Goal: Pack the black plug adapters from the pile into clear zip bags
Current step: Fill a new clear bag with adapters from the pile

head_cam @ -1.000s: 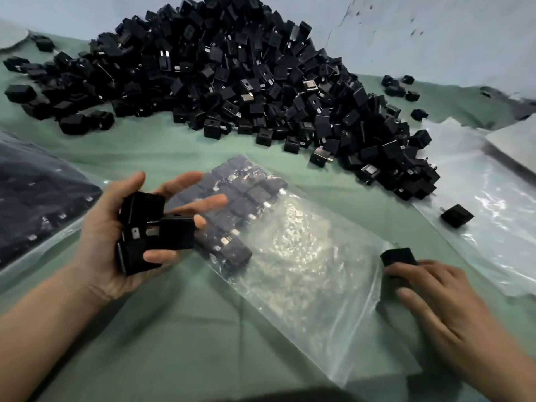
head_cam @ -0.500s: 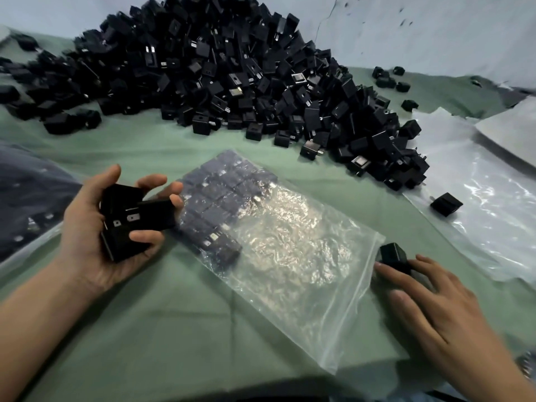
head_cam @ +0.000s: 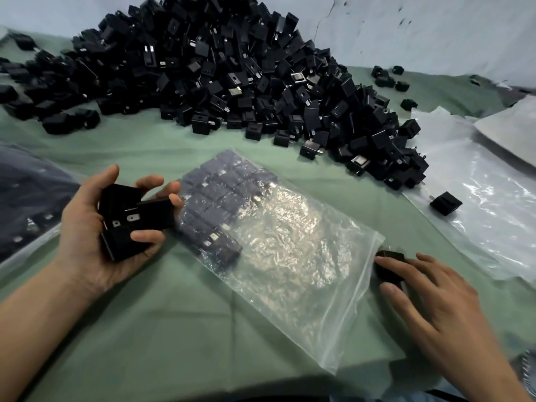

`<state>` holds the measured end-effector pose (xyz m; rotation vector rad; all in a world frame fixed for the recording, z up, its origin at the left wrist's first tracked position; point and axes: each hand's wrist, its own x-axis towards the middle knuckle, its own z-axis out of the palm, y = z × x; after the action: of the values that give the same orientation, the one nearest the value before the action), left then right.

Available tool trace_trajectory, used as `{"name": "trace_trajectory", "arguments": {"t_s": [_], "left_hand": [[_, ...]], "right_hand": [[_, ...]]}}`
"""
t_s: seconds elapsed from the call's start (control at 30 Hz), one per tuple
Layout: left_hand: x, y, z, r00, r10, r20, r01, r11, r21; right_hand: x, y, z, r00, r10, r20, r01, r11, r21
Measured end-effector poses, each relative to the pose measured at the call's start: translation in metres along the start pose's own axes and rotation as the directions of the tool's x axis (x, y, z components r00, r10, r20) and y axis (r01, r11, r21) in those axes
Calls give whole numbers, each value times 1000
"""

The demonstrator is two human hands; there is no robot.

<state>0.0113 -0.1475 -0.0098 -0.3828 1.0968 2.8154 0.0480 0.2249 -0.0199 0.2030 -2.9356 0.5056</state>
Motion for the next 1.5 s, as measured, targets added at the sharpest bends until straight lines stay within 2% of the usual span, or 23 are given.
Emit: {"name": "trace_trajectory", "arguments": {"t_s": [0.17,0.37,0.5,0.67,0.83,0.97,1.1,1.23,1.33,1.4,1.43,1.5], "left_hand": [[-1,0,2,1000,-5,-10,5,1000,-9],[-3,1,5,1000,-7,-29,7,1000,-14],[-4,0,7,1000,-9,-15,9,1000,-5],[-5,1,9,999,-4,-32,4,1000,-15],[-6,1,11,1000,-18,-19,18,1000,-25],[-6,1,12,1000,-25,-3,25,999,-29],[-6,1,12,1000,-24,2,24,999,-40],[-6,3,12,1000,-7,-1,7,999,-50],[-6,4,11,1000,0,0,0,998,-61],[-6,5,11,1000,4,5,-4,998,-64],[-6,5,10,1000,5,6,-4,998,-64],[-6,5,10,1000,4,5,-3,998,-63]], "right_hand": [[-5,2,-3,998,-51,-36,48,995,-89],[-18,-13,4,946,-300,-123,304,953,12],[-7,-24,18,909,-411,-72,415,908,61],[10,-32,23,905,-425,-9,425,903,69],[8,-28,13,899,-437,-25,436,899,-50],[4,-23,4,874,-484,54,486,872,-56],[12,-32,4,850,-507,145,512,859,6],[29,-45,6,869,-446,216,458,889,-9],[35,-44,10,856,-422,299,401,907,131],[33,-47,8,882,-433,186,371,881,295],[31,-47,7,890,-443,107,390,861,326],[29,-44,8,882,-468,47,429,842,327]]}}
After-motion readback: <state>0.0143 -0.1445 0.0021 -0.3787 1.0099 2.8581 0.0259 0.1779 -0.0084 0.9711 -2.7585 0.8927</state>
